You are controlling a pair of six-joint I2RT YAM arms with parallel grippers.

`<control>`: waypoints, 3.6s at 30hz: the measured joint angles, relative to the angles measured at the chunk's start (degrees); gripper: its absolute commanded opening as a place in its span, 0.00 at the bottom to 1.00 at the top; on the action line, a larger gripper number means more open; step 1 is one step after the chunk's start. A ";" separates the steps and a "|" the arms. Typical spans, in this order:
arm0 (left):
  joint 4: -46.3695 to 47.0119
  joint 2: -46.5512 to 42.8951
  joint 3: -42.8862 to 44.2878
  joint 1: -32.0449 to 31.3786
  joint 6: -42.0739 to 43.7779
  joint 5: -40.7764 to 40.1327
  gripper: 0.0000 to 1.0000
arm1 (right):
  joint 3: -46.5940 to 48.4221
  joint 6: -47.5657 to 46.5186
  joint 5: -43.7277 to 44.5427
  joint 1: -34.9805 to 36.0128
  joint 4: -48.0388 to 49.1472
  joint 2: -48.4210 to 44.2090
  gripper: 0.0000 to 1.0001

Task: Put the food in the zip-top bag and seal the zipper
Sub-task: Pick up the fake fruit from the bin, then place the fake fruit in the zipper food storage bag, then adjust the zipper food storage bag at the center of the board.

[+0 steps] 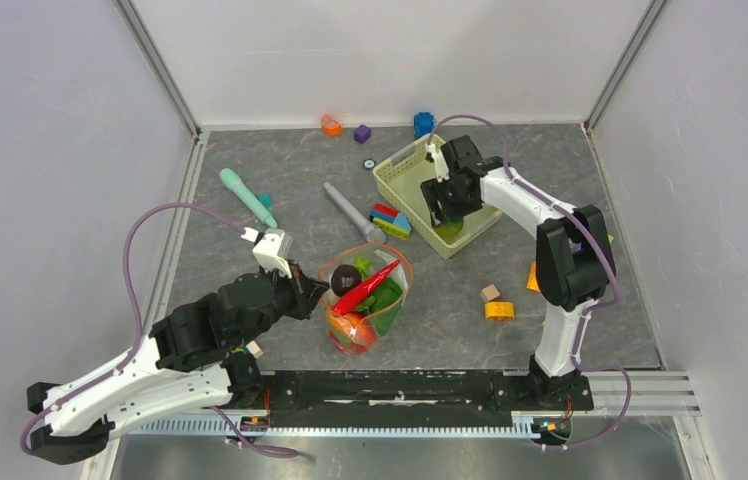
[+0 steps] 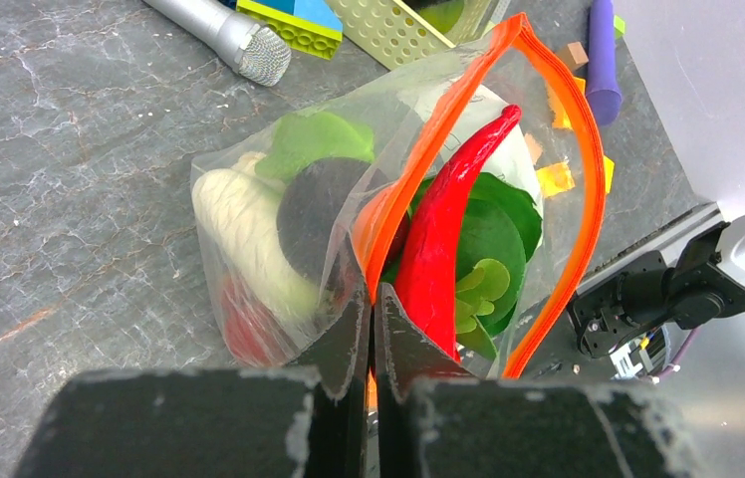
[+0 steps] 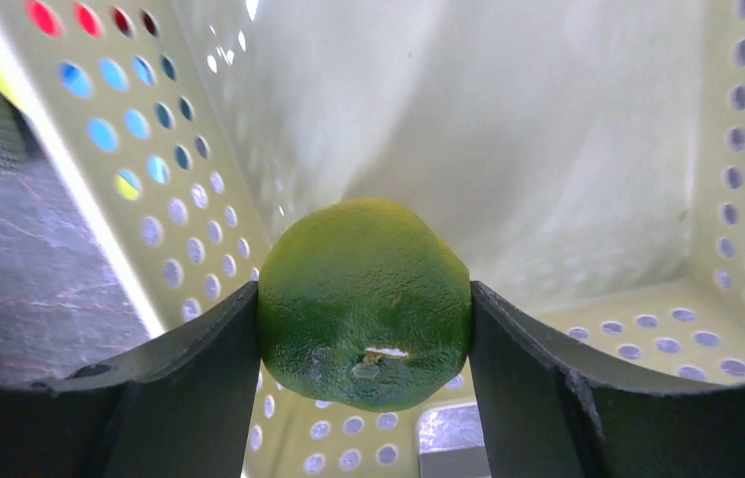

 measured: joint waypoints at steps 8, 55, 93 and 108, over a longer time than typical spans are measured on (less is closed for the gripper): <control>0.00 0.00 0.00 0.00 0.00 -0.17 0.02 | -4.57 1.60 3.52 0.04 10.88 -9.49 0.11; -0.02 0.28 -0.02 0.00 -0.04 -0.37 0.02 | -27.78 2.29 -20.63 28.52 45.83 -40.13 0.18; -0.09 0.15 0.00 0.00 -1.68 -0.26 0.03 | -29.59 -6.95 -4.09 38.73 37.24 -44.09 0.98; -0.09 0.17 0.00 0.00 -1.97 0.11 0.03 | -36.94 3.58 15.47 38.84 34.16 -54.47 0.68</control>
